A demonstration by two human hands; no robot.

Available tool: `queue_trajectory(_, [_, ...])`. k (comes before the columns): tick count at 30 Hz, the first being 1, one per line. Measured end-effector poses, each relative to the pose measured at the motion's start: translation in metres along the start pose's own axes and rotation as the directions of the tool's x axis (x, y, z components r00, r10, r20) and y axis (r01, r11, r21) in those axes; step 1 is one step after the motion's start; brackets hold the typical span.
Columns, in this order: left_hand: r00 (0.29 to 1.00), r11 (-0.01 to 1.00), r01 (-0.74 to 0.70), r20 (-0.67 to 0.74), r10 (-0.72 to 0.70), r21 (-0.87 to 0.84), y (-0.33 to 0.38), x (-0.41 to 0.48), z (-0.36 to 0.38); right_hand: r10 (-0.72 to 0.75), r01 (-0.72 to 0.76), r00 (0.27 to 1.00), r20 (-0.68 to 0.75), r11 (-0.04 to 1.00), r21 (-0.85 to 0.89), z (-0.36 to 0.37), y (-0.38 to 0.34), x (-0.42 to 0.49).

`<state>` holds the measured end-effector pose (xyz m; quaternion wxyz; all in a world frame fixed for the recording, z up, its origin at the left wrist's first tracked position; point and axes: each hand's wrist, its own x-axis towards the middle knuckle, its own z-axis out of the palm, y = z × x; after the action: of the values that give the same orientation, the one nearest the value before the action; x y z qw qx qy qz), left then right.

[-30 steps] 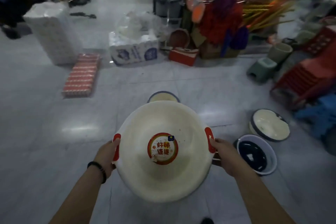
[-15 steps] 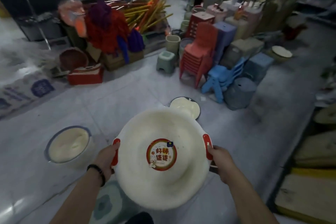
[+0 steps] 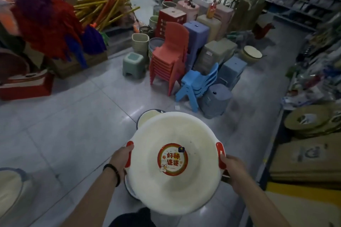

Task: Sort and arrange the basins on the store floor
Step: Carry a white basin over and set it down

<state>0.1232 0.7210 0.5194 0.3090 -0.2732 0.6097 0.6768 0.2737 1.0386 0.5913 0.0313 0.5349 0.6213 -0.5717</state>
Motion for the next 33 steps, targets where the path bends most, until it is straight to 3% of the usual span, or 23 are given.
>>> queue_trajectory(7, [0.997, 0.998, -0.021, -0.075, 0.025, 0.06, 0.053, 0.077, 0.094, 0.01, -0.011, 0.995, 0.096, 1.0, 0.012, -0.015, -0.08, 0.138])
queue_trajectory(17, [0.951, 0.984, -0.007, -0.306, -0.048, -0.176, 0.08, 0.129, 0.206, -0.01, 0.103, 0.93, 0.367, 0.967, -0.235, -0.004, -0.237, 0.32])
queue_trajectory(23, [0.883, 0.958, -0.05, -0.461, -0.089, -0.281, 0.092, 0.165, 0.231, 0.009, 0.174, 0.893, 0.451, 0.916, -0.362, 0.064, -0.313, 0.379])
queue_trajectory(27, [0.861, 0.934, -0.059, -0.492, -0.132, -0.354, 0.1, 0.217, 0.227, -0.003, 0.249, 0.865, 0.502, 0.871, -0.424, 0.12, -0.344, 0.406])
queue_trajectory(33, [0.838, 0.923, 0.073, -0.479, -0.262, -0.378, 0.099, 0.317, 0.222, 0.043, 0.249, 0.888, 0.459, 0.793, -0.556, 0.203, -0.373, 0.468])
